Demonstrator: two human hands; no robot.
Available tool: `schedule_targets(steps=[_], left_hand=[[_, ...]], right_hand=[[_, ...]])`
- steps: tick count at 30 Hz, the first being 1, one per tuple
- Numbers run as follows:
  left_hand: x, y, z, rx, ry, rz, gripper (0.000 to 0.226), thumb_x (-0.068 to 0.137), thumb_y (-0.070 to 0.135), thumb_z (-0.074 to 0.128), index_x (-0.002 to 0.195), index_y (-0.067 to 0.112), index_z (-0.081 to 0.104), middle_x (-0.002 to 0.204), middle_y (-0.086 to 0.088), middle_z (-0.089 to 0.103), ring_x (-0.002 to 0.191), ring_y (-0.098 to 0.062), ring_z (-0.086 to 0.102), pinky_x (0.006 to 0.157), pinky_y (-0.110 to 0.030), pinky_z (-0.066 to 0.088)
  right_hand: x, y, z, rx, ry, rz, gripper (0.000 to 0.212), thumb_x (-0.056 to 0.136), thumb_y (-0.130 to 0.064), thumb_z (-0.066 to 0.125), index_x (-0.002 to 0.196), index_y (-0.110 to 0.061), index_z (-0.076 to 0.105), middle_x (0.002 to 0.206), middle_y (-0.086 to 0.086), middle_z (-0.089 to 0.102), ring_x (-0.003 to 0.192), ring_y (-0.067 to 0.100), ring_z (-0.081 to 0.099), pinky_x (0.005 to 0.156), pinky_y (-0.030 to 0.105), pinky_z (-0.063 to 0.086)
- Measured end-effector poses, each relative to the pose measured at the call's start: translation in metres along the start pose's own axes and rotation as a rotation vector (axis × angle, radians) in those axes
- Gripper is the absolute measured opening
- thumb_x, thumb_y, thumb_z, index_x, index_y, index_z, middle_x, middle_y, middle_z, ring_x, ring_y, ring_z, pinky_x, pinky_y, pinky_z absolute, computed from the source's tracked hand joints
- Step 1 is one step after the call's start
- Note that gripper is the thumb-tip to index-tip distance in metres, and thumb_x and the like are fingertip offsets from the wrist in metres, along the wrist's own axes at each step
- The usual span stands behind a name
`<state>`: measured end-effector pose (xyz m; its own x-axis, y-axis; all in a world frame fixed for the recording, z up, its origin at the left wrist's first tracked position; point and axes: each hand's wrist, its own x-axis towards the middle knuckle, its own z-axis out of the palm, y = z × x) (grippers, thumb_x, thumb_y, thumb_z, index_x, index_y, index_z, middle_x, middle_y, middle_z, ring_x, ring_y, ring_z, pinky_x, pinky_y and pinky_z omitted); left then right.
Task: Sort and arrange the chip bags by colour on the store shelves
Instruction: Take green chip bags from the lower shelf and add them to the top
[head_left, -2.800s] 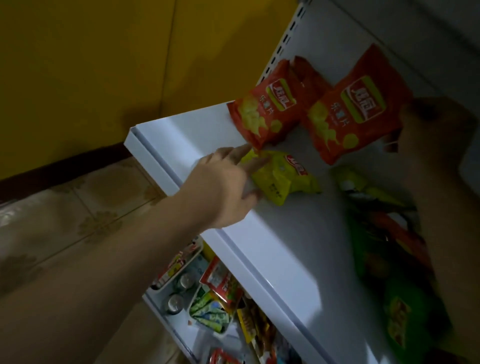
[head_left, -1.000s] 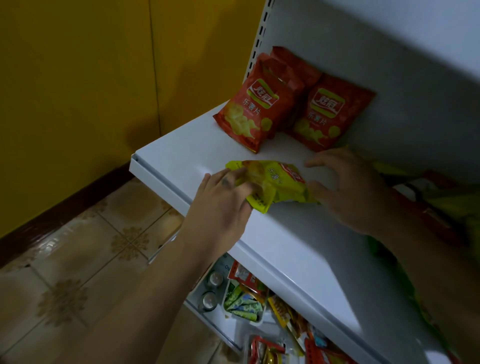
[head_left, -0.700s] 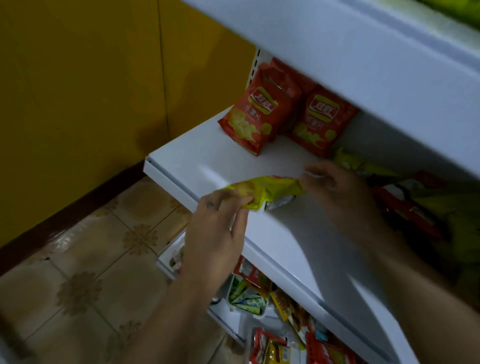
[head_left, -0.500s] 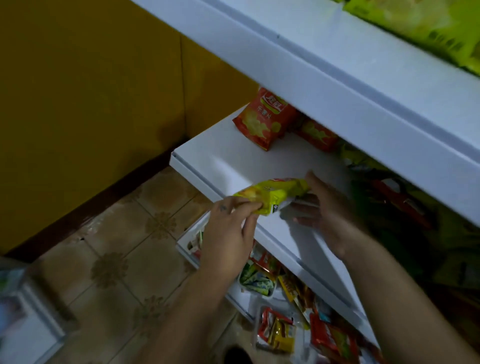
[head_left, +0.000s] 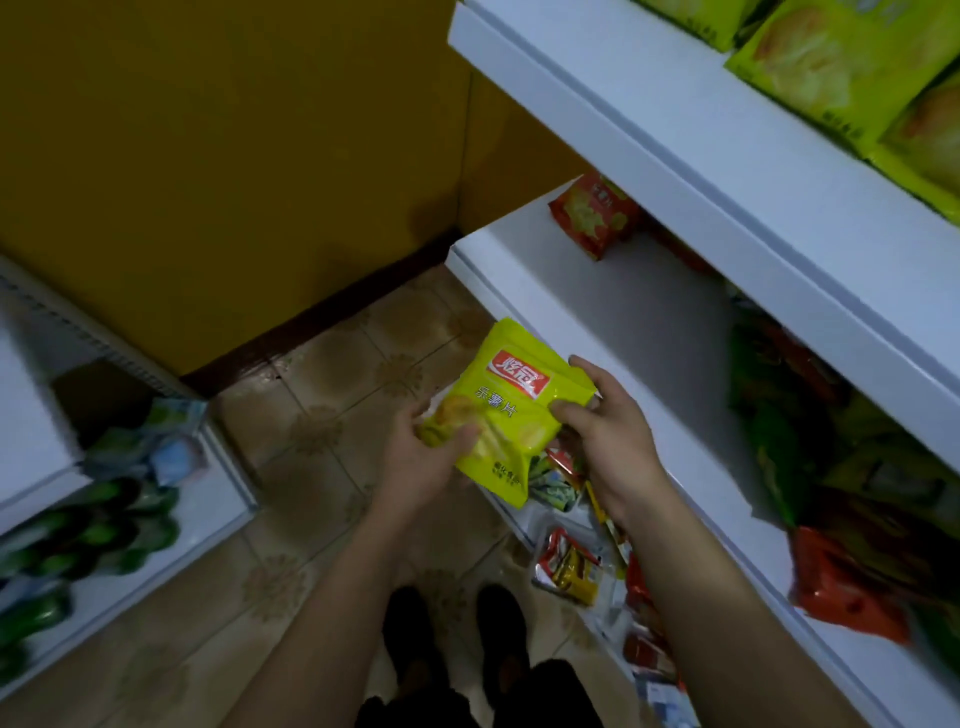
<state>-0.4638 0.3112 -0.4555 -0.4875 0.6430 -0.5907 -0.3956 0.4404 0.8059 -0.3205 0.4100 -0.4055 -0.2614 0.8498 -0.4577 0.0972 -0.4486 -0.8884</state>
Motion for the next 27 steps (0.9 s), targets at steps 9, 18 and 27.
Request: schedule_targets(steps=[9, 18, 27], left_hand=[[-0.061, 0.054, -0.047, -0.305, -0.037, 0.158, 0.018, 0.081, 0.006, 0.070, 0.095, 0.006, 0.058, 0.089, -0.011, 0.070, 0.073, -0.021, 0.069, 0.055, -0.028, 0.055], [-0.093, 0.145, -0.045, -0.068, -0.080, 0.609, 0.017, 0.079, 0.004, 0.073, 0.084, 0.008, 0.057, 0.076, -0.005, 0.065, 0.063, -0.006, 0.065, 0.051, -0.023, 0.051], [-0.086, 0.183, -0.012, 0.199, -0.303, 0.732, 0.012, 0.080, 0.013, 0.076, 0.087, 0.013, 0.067, 0.072, 0.005, 0.071, 0.065, -0.005, 0.064, 0.061, -0.021, 0.049]], right_hand=[[-0.057, -0.058, 0.039, -0.009, -0.165, -0.237, 0.011, 0.090, -0.005, 0.062, 0.092, -0.012, 0.071, 0.083, 0.020, 0.066, 0.071, 0.028, 0.061, 0.067, 0.037, 0.052], [-0.087, -0.149, 0.037, 0.086, -0.026, -0.485, 0.004, 0.085, -0.006, 0.068, 0.088, -0.005, 0.070, 0.080, 0.008, 0.073, 0.069, 0.018, 0.067, 0.060, 0.029, 0.053], [-0.104, -0.186, -0.004, 0.113, 0.195, -0.651, 0.009, 0.085, -0.008, 0.070, 0.090, -0.003, 0.064, 0.074, 0.008, 0.065, 0.066, 0.017, 0.062, 0.059, 0.029, 0.052]])
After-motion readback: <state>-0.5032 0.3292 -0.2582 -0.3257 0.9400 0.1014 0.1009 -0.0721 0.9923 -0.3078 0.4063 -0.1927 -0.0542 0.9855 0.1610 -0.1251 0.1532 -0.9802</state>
